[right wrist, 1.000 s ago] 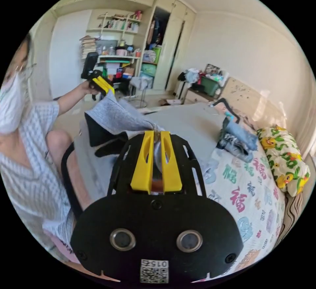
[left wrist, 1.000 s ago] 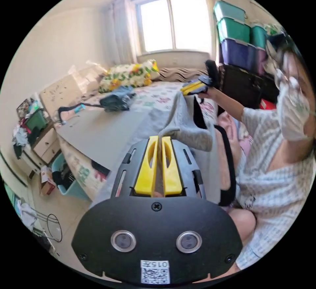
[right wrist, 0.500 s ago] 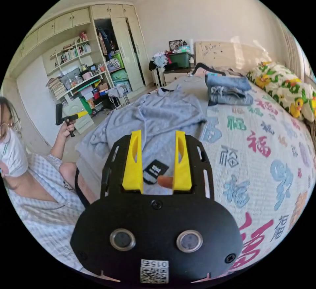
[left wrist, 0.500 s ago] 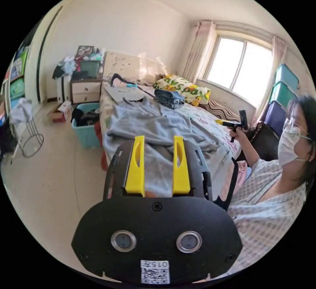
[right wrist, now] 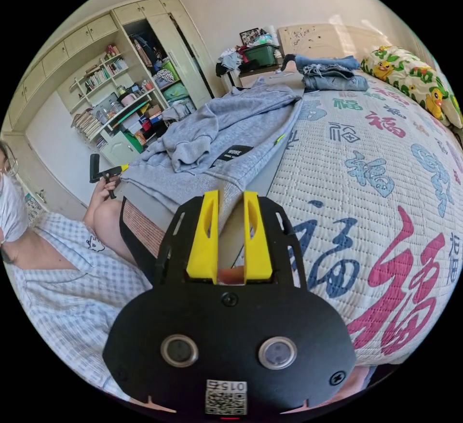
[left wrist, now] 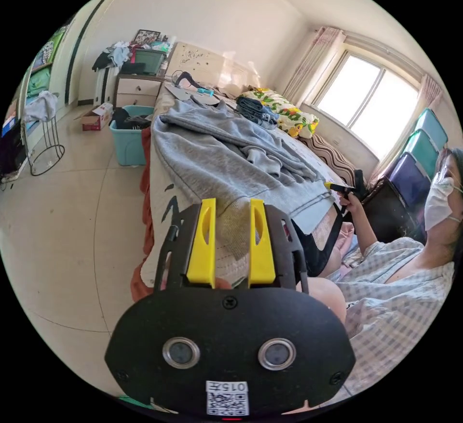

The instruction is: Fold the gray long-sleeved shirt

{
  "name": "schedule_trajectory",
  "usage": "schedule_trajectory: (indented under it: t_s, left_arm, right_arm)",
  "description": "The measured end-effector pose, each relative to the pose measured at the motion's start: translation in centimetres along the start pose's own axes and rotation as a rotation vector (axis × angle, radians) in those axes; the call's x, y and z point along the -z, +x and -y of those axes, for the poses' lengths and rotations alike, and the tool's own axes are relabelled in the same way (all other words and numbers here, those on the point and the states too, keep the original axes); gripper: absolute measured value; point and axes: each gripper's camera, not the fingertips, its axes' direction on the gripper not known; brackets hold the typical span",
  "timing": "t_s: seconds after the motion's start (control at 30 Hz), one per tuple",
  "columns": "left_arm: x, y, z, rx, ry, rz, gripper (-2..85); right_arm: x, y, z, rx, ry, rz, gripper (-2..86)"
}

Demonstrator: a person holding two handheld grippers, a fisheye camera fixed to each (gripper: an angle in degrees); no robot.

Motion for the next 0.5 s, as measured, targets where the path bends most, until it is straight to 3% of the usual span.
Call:
schedule_trajectory:
  t_s: [0.23, 0.5]
  left_arm:
    - [2.1, 2.4, 1.9, -0.050, -0.031, -0.006, 2.0]
    - [4.5, 7.7, 0.9, -0.171, -0.068, -0.048, 0.8]
  right_arm:
    - [3.8, 1.7, 0.6, -0.003, 0.010, -0.020, 3.1]
    - [7.7, 4.4, -5.5, -0.099, 0.074, -0.052, 2.9]
